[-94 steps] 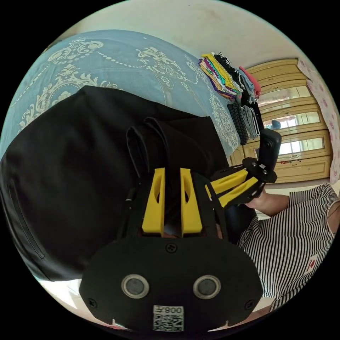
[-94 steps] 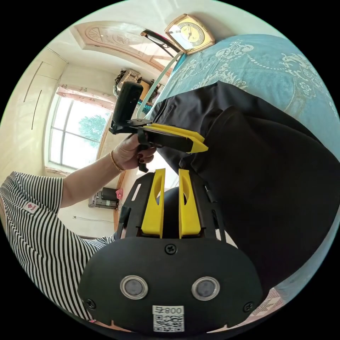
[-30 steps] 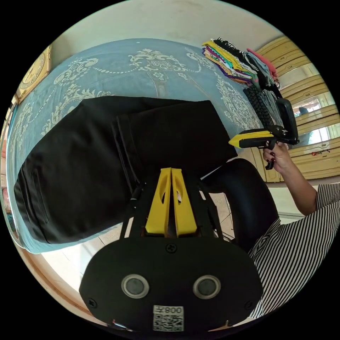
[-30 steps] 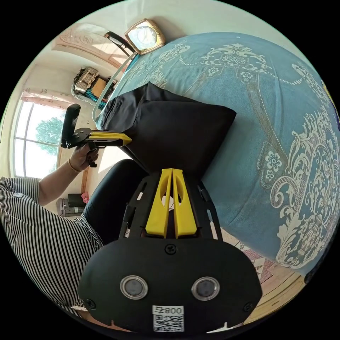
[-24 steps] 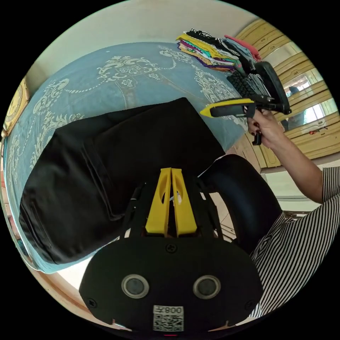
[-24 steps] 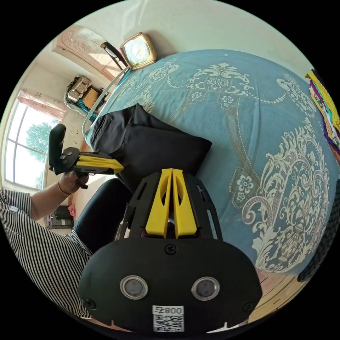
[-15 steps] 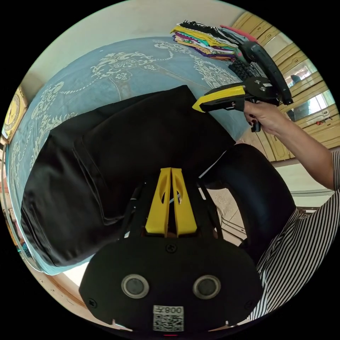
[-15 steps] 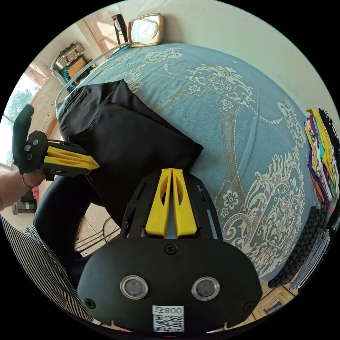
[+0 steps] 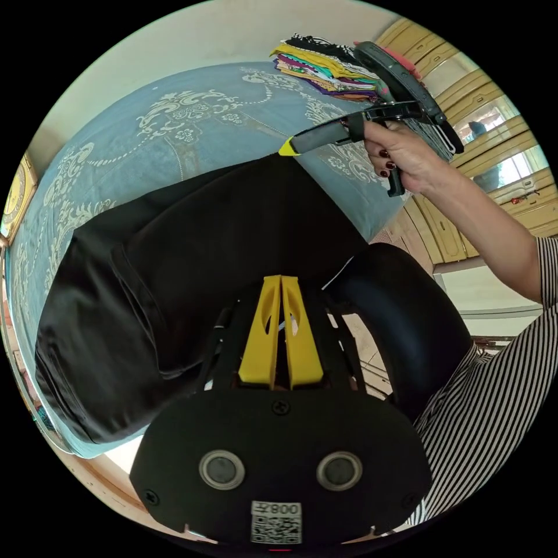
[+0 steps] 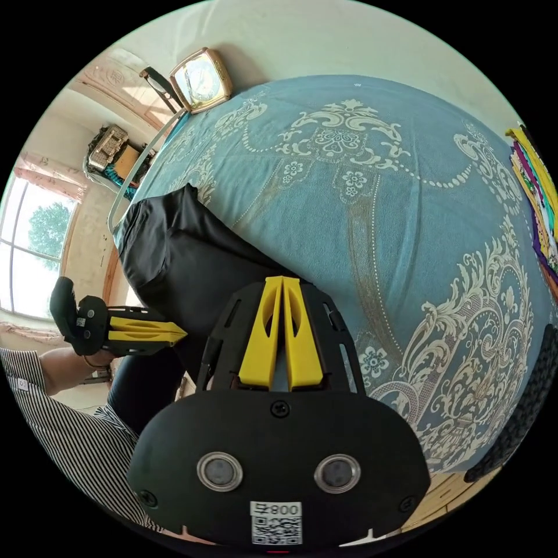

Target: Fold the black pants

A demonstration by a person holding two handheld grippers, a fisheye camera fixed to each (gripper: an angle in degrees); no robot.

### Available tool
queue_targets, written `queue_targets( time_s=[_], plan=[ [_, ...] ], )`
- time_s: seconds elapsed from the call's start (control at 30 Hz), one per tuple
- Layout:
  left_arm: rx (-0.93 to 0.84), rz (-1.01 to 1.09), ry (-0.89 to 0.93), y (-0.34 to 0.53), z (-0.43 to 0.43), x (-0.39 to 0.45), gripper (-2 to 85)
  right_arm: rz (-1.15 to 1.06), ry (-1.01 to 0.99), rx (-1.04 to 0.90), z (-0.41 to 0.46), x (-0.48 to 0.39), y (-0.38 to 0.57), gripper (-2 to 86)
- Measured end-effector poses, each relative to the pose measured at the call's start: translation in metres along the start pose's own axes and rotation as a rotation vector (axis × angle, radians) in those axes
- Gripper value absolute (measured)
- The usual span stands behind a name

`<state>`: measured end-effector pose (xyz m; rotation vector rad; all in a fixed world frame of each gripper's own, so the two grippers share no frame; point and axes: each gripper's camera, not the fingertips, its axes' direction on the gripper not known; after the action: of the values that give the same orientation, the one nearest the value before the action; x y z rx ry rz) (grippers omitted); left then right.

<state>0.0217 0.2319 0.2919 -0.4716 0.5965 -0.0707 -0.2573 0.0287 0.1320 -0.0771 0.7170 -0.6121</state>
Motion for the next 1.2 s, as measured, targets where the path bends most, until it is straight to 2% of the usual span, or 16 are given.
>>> queue_targets(
  time_s=[0.13, 0.27, 0.5, 0.63, 0.83, 0.97, 1.1, 1.2],
  plan=[
    [-0.039, 0.015, -0.036, -0.014, -0.01, 0.03, 0.2, -0.071, -0.195, -0.046, -0.006, 0.0, 0.049, 0.1],
    [-0.046, -0.004, -0.009, -0.021, -0.026, 0.042, 0.4, -0.063, -0.167, -0.197, 0.029, 0.008, 0.084, 0.3],
    [0.072, 0.06, 0.0, -0.029, -0.089, 0.105, 2.8, 0.135, -0.29, 0.001, 0.001, 0.075, 0.113, 2.5],
    [0.079, 0.137, -0.035, -0.044, -0.104, 0.155, 8.5, 0.304, -0.456, -0.028, 0.02, 0.123, 0.14, 7.7],
    [0.009, 0.215, -0.139, -0.06, -0.109, 0.211, 12.4, 0.399, -0.683, -0.043, 0.053, 0.156, 0.16, 8.1],
    [0.019, 0.253, -0.236, -0.062, -0.121, 0.244, 13.2, 0.39, -0.708, -0.022, 0.05, 0.165, 0.164, 8.3],
    [0.02, 0.26, -0.416, -0.061, -0.131, 0.273, 10.5, 0.339, -0.74, -0.013, 0.045, 0.167, 0.158, 8.3],
    [0.051, 0.238, -0.395, -0.056, -0.149, 0.278, 7.9, 0.308, -0.732, -0.026, 0.043, 0.17, 0.152, 8.3]
  ],
)
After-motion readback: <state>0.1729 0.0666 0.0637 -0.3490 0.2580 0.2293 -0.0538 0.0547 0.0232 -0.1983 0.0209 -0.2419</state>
